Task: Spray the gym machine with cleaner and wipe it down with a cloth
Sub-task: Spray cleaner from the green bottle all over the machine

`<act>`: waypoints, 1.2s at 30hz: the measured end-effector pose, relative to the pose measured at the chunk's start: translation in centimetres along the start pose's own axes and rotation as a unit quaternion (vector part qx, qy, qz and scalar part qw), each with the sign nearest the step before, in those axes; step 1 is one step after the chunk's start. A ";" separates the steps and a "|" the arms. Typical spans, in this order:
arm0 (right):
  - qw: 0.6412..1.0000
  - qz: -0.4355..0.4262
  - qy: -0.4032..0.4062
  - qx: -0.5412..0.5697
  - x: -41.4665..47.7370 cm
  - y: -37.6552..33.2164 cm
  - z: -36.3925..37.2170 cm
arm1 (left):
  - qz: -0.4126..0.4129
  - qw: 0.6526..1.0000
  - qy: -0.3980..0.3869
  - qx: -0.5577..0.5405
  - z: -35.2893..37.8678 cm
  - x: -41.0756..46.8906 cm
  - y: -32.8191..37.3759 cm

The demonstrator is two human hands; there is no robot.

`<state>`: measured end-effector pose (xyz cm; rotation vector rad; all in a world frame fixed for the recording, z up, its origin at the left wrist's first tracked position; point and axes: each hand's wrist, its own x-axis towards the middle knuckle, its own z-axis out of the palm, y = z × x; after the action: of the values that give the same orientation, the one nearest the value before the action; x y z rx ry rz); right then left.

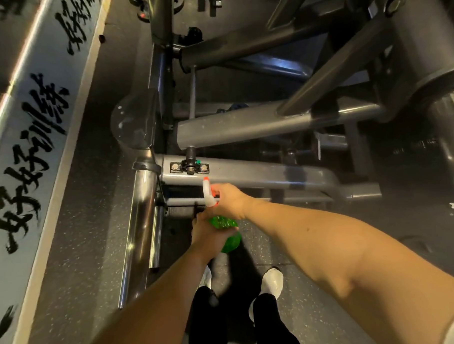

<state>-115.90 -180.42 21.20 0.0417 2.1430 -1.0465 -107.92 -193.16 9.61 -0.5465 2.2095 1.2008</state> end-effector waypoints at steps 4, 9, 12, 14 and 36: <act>0.995 0.000 -0.052 -0.082 0.0 1.1 2.2 | -0.024 0.998 0.017 -0.052 1.1 -2.2 -1.9; 0.996 -0.025 -0.055 -0.071 1.8 1.9 5.8 | -0.030 0.997 0.042 -0.066 0.1 -3.8 -3.1; 0.994 -0.034 -0.038 -0.100 2.6 2.8 7.1 | -0.013 0.998 0.054 -0.021 0.0 -3.1 -4.5; 0.997 -0.035 0.003 -0.065 3.1 4.3 8.2 | -0.001 0.998 0.064 0.003 0.4 -2.5 -5.2; 0.960 0.041 0.214 0.174 1.6 25.0 5.2 | 0.135 0.981 -0.091 0.107 16.5 3.1 -4.4</act>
<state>-105.70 -167.78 1.43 0.5662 2.2740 -1.4575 -103.09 -181.58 -2.42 -0.0489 2.2654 1.0764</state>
